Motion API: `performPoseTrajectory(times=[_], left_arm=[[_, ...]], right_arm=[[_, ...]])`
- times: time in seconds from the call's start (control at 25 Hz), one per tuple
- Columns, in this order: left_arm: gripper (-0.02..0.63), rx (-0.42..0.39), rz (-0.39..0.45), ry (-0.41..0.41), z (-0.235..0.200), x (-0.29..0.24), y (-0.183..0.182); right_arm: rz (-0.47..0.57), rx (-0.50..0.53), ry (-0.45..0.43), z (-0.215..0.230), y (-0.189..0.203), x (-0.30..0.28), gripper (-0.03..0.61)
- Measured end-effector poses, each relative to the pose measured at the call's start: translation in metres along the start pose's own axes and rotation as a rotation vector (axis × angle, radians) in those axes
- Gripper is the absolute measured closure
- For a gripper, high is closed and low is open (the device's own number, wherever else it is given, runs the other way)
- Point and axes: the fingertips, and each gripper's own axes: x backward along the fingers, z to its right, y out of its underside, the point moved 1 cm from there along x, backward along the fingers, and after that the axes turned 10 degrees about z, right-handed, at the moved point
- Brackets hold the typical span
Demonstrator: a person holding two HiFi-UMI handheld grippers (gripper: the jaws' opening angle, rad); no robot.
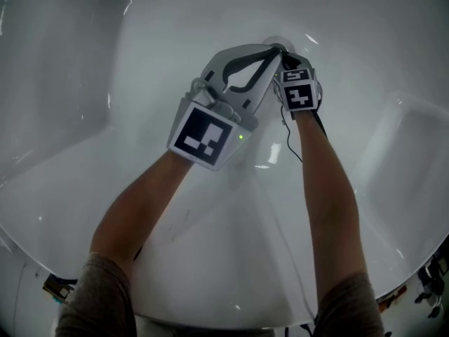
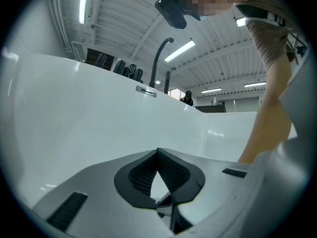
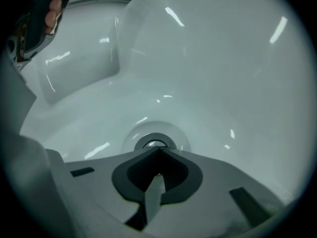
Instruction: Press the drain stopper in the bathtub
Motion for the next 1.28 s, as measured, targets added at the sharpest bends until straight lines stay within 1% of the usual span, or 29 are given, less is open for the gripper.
performPoseTrajectory(times=[0.08,0.2,0.28,0.48,0.72,0.92,1.16,1.28], left_arm=[[0.614,-0.003,-0.007,0.002,0.0,0.002,0.0],[0.614,0.0,-0.019,-0.009,-0.003,0.005,-0.002],[0.614,0.002,-0.028,-0.022,-0.004,0.005,-0.004],[0.614,-0.001,-0.042,-0.035,-0.004,0.009,-0.02],[0.614,-0.005,-0.072,-0.053,0.005,0.015,-0.047],[0.614,-0.019,-0.07,-0.053,0.019,0.017,-0.092],[0.614,-0.021,-0.051,-0.078,0.032,0.017,-0.161],[0.614,-0.021,-0.055,-0.084,0.043,0.019,-0.193]], right_arm=[[0.024,-0.01,0.02,0.0,0.0,0.003,0.576],[0.068,-0.058,0.03,0.001,-0.003,0.008,0.577],[0.066,-0.083,0.029,0.002,-0.004,0.012,0.577],[0.074,-0.096,0.053,0.002,-0.016,0.032,0.578],[0.086,-0.115,0.033,-0.005,-0.038,0.072,0.578],[0.127,-0.14,0.023,-0.012,-0.076,0.12,0.578],[0.215,-0.14,-0.019,-0.018,-0.148,0.186,0.578],[0.25,-0.157,-0.032,-0.018,-0.18,0.219,0.578]])
